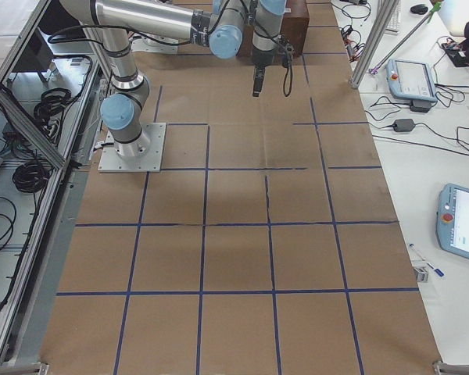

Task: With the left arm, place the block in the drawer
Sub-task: 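Lower the left gripper and hook the white drawer handle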

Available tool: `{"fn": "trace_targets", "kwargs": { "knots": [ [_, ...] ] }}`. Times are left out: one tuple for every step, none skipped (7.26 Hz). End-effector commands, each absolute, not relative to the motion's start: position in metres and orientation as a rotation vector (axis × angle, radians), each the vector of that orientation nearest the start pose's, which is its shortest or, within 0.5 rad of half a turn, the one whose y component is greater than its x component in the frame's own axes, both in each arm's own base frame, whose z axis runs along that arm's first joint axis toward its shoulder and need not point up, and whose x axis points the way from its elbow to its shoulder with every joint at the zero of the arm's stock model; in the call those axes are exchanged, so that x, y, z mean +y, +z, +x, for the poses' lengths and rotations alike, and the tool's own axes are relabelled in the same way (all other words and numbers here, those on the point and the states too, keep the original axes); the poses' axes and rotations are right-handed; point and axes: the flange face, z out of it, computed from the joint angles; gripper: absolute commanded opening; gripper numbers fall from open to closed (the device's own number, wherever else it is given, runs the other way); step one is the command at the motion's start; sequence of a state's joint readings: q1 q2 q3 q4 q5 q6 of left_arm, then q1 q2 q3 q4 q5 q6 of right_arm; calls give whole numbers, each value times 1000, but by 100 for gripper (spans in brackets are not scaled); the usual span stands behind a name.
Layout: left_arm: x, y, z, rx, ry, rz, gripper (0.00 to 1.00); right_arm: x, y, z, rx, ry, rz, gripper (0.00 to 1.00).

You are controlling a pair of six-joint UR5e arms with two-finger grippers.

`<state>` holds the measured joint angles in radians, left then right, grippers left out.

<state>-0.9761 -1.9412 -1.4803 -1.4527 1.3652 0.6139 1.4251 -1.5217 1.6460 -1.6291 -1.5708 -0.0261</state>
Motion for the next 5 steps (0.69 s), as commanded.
{"fn": "trace_targets", "kwargs": {
  "knots": [
    [-606, 324, 214, 3496, -38, -18, 99, -517, 433, 59, 3129, 101, 190, 100],
    [-606, 321, 215, 3497, -29, -19, 99, -517, 432, 59, 3129, 103, 187, 100],
    [-607, 318, 216, 3498, -22, -14, 99, -517, 432, 59, 3129, 103, 190, 100],
    [-610, 312, 218, 3502, -11, -16, 99, -517, 432, 59, 3129, 103, 190, 100],
    [-613, 303, 220, 3511, 8, -23, 99, -517, 432, 59, 3129, 103, 187, 100]
  ]
}}
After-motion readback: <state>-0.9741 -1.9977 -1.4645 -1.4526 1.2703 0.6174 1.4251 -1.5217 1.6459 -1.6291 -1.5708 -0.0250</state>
